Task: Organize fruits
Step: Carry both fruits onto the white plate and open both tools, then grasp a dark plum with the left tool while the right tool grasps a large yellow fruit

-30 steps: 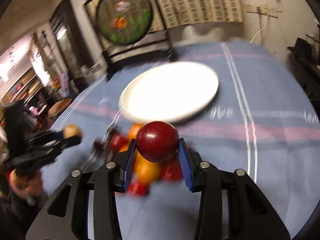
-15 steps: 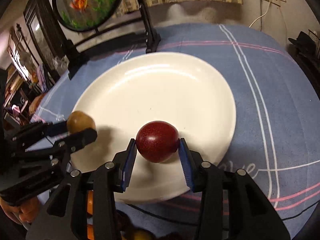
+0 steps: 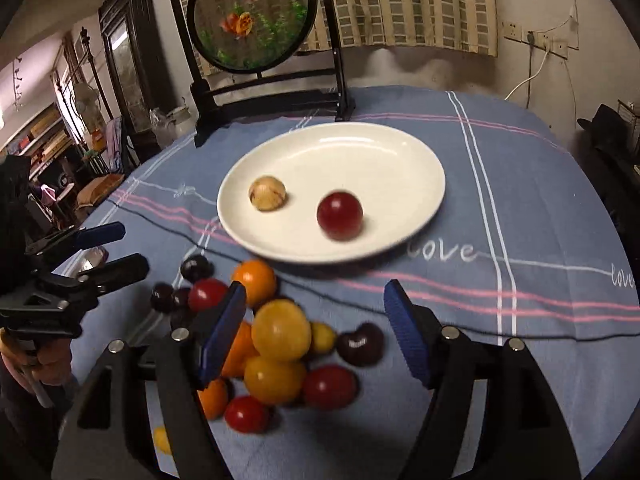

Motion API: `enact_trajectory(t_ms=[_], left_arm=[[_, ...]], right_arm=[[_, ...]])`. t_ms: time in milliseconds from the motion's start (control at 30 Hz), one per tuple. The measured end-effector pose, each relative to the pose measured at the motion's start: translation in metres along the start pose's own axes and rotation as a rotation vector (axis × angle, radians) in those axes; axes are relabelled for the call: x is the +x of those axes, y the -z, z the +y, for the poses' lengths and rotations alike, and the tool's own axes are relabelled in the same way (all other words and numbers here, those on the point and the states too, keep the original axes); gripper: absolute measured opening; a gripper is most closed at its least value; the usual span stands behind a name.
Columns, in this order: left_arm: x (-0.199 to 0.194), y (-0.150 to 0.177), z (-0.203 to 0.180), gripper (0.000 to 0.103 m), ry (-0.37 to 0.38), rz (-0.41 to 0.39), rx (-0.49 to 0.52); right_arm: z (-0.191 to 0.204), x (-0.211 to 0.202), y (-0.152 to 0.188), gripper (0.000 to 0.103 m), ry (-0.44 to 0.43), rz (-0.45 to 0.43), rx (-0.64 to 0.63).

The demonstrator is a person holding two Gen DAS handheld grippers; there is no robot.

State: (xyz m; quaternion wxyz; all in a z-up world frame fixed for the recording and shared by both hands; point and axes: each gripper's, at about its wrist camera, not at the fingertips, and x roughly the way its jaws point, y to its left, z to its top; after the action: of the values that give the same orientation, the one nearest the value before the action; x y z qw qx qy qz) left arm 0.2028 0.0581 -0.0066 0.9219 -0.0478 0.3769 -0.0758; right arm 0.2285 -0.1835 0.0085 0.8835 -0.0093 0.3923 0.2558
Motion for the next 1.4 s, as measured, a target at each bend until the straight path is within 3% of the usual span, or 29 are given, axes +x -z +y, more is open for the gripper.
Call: enact_trajectory(t_ms=[200,400,533,633,700,900,1033,1100,1400], left_arm=[[0.001,0.023,0.010,0.097,-0.013,0.037,-0.016],[0.002,0.026,0.009,0.096,-0.030,0.041,0.006],[0.007,0.030,0.005,0.084,-0.003,0.065,0.035],[0.013,0.033,0.005,0.053,0.008,0.086,0.052],[0.017,0.033,0.007,0.048,0.013,0.102,0.056],[0.023,0.037,0.004,0.046,0.012,0.110,0.124],[0.034,0.040,0.004,0.041,-0.056,0.132,0.166],[0.035,0.039,0.003,0.036,-0.038,0.132,0.166],[0.036,0.041,-0.001,0.034,-0.044,0.127,0.186]], right_arm=[[0.011,0.019,0.005,0.064,-0.024,0.060,-0.039],[0.018,0.030,0.011,0.037,-0.053,0.095,-0.057],[0.020,0.024,0.011,0.036,-0.052,0.075,-0.063],[0.012,0.013,0.007,0.036,-0.095,0.034,-0.010],[0.009,0.008,0.007,0.036,-0.113,0.021,0.009],[0.014,0.004,0.007,0.036,-0.138,0.022,-0.002],[0.014,0.002,0.008,0.036,-0.143,0.019,0.004],[0.013,0.002,0.009,0.036,-0.142,0.021,0.012],[0.010,0.002,0.009,0.036,-0.135,0.020,0.023]])
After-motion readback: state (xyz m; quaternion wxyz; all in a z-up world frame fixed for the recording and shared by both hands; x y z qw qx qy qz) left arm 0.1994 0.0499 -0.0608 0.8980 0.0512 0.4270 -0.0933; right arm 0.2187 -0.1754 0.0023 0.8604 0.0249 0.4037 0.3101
